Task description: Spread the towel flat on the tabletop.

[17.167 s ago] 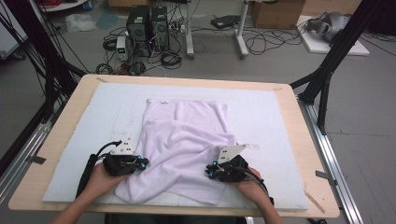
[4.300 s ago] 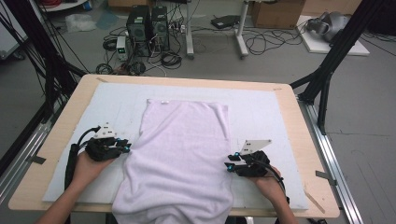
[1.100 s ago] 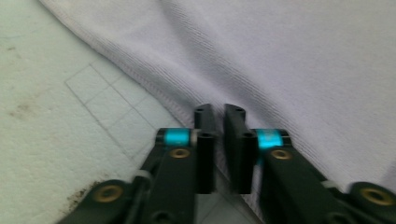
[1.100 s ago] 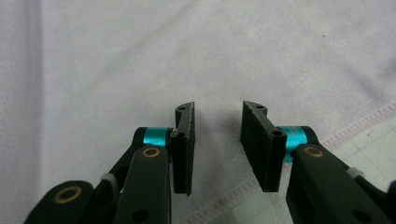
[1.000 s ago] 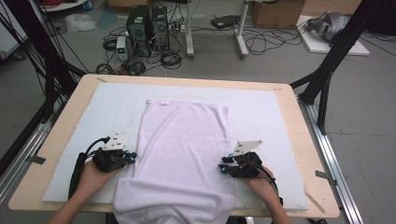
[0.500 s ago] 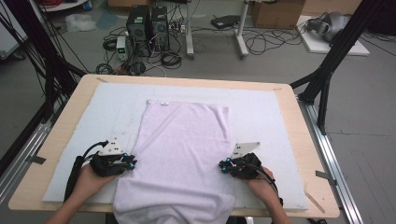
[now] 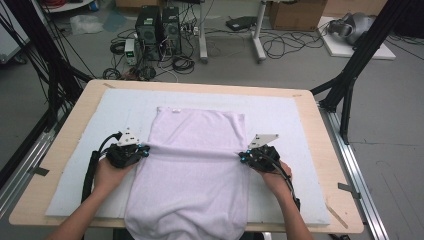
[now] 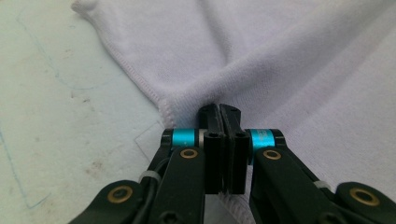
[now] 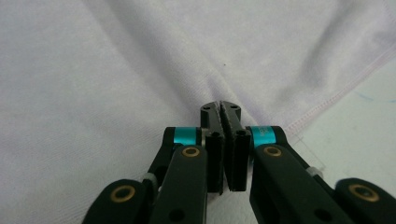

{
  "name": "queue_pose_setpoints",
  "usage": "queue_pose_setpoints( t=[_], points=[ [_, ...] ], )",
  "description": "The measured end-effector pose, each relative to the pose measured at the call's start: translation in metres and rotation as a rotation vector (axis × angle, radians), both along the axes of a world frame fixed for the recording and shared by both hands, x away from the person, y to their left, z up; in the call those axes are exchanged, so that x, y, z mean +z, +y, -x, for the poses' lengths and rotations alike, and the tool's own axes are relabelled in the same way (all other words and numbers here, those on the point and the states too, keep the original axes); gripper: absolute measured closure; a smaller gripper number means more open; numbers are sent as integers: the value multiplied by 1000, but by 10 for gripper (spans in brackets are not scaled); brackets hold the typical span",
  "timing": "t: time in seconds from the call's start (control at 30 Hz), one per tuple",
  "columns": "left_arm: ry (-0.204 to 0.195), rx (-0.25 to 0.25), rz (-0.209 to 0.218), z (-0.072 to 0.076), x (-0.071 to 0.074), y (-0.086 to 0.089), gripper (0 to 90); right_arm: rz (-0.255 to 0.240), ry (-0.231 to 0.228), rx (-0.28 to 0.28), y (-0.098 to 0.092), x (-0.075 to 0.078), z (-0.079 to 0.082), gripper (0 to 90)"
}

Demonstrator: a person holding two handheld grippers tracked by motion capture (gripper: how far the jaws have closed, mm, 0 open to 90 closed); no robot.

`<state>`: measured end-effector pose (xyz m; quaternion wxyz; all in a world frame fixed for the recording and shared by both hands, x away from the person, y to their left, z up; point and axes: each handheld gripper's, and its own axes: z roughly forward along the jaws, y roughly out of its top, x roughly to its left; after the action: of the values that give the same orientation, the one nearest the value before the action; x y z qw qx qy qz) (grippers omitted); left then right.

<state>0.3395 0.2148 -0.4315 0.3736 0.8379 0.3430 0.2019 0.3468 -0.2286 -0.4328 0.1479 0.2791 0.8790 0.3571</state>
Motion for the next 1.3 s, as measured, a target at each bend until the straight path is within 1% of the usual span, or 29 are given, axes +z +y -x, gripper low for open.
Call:
queue_pose_setpoints(
  t=[0.07, 0.1, 0.13, 0.17, 0.23, 0.3, 0.33, 0.43, 0.53, 0.6, 0.63, 0.67, 0.7, 0.73, 0.77, 0.8, 0.83, 0.87, 0.93, 0.97, 1.0, 1.07, 1.1, 1.13, 1.17, 1.2, 1.23, 1.27, 1.3],
  points=[
    [-7, -1, 14, 4, 4, 3, 804, -25, 0, -5, -2, 0, -1, 819],
    [-14, -1, 19, 7, 6, 6, 752, -39, -6, 1, -3, 2, 2, 781],
    [-17, -4, 21, 10, 10, 9, 726, -53, -17, 4, -4, 6, 5, 737],
    [-17, -13, 28, 15, 13, 13, 703, -66, -27, 7, -4, 10, 10, 717],
    [-30, -36, 48, 28, 19, 19, 666, -102, -39, 54, -5, 19, 21, 673],
    [-27, -72, 79, 43, 21, 22, 637, -144, -44, 110, -1, 24, 38, 634],
    [-26, -95, 81, 52, 20, 21, 629, -156, -41, 142, 1, 25, 46, 618],
    [1, -169, 72, 77, 14, 17, 594, -169, -19, 228, 11, 17, 70, 575],
    [43, -245, 50, 98, 3, 12, 521, -214, 59, 301, 18, 7, 92, 510],
    [74, -312, 54, 109, -2, 9, 485, -186, 72, 348, 21, 1, 105, 499],
    [85, -347, 46, 114, -4, 8, 482, -169, 70, 363, 23, -2, 110, 507],
    [93, -374, 39, 119, -7, 6, 488, -151, 77, 378, 24, -4, 114, 543],
    [106, -407, 28, 122, -10, 4, 537, -129, 92, 391, 25, -6, 116, 607],
    [82, -418, 22, 125, -12, 3, 641, -99, 95, 411, 26, -9, 117, 671],
    [90, -435, 32, 125, -12, 4, 715, -71, 95, 420, 28, -13, 118, 712],
    [107, -440, 34, 124, -11, 5, 862, -91, 86, 422, 27, -14, 119, 827],
    [113, -442, 32, 123, -10, 5, 873, -89, 94, 431, 26, -14, 117, 872],
    [113, -439, 24, 123, -9, 4, 880, -87, 106, 440, 25, -13, 116, 881],
    [105, -438, 8, 127, -7, 8, 883, -66, 90, 453, 24, -12, 118, 890],
    [110, -435, 29, 131, -4, 12, 884, -55, 103, 462, 22, -10, 120, 893],
    [108, -446, 53, 138, -1, 16, 884, -59, 128, 475, 18, -7, 124, 893],
    [105, -480, 77, 153, 8, 20, 881, -141, 162, 537, 11, 2, 137, 885],
    [94, -490, 76, 158, 11, 21, 872, -152, 146, 553, 11, 8, 146, 860],
    [83, -490, 75, 160, 13, 20, 836, -153, 115, 550, 10, 13, 150, 800],
    [66, -466, 61, 159, 13, 18, 716, -152, 107, 542, 10, 17, 151, 745],
    [61, -457, 52, 156, 12, 16, 638, -135, 85, 519, 11, 18, 148, 684],
    [60, -449, 57, 150, 10, 14, 613, -123, 77, 493, 11, 17, 143, 676],
    [63, -438, 62, 145, 8, 12, 583, -127, 81, 478, 12, 14, 135, 643],
    [62, -432, 57, 140, 6, 9, 568, -126, 73, 445, 12, 11, 128, 609]
  ],
)
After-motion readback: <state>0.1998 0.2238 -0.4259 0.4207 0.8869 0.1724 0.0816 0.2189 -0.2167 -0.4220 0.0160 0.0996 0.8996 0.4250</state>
